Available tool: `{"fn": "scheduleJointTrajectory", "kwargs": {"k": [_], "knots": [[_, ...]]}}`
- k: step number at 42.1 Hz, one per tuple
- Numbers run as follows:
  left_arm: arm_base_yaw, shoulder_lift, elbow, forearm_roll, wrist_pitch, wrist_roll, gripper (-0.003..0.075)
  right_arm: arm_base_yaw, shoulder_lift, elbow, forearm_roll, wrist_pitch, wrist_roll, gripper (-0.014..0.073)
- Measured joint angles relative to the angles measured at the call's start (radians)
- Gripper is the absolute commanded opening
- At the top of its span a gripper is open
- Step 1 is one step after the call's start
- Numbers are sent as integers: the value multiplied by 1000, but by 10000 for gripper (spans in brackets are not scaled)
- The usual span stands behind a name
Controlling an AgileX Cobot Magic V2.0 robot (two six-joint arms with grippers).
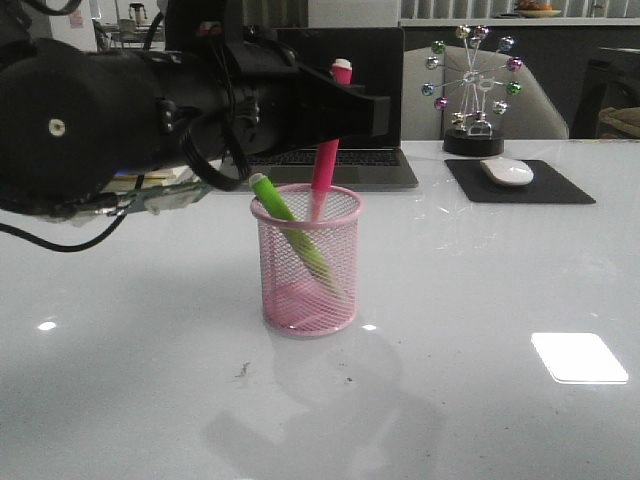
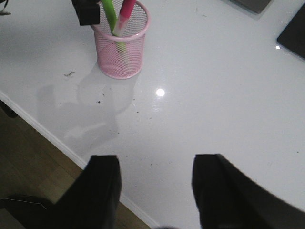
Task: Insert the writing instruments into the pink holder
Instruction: 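Lower the pink marker into the holder and open the left gripper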
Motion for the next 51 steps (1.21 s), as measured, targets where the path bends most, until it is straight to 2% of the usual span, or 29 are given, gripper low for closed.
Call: {"fn": "scheduleJointTrajectory", "kwargs": {"k": [5, 12, 14, 31, 37, 51], "knots": [[0, 13, 0, 0, 2, 0, 173, 0, 0, 0, 0, 0, 0, 460], [0, 15, 0, 0, 4, 0, 395, 0, 0, 0, 0, 0, 0, 460], [0, 15, 0, 0, 4, 0, 434, 0, 0, 0, 0, 0, 0, 460], [0, -7, 0, 0, 33, 0, 446, 0, 0, 0, 0, 0, 0, 460], [0, -130, 0, 0, 234, 22, 446, 0, 0, 0, 0, 0, 0, 460], [0, -571, 0, 30, 1012, 77, 445, 0, 0, 0, 0, 0, 0, 460]]}}
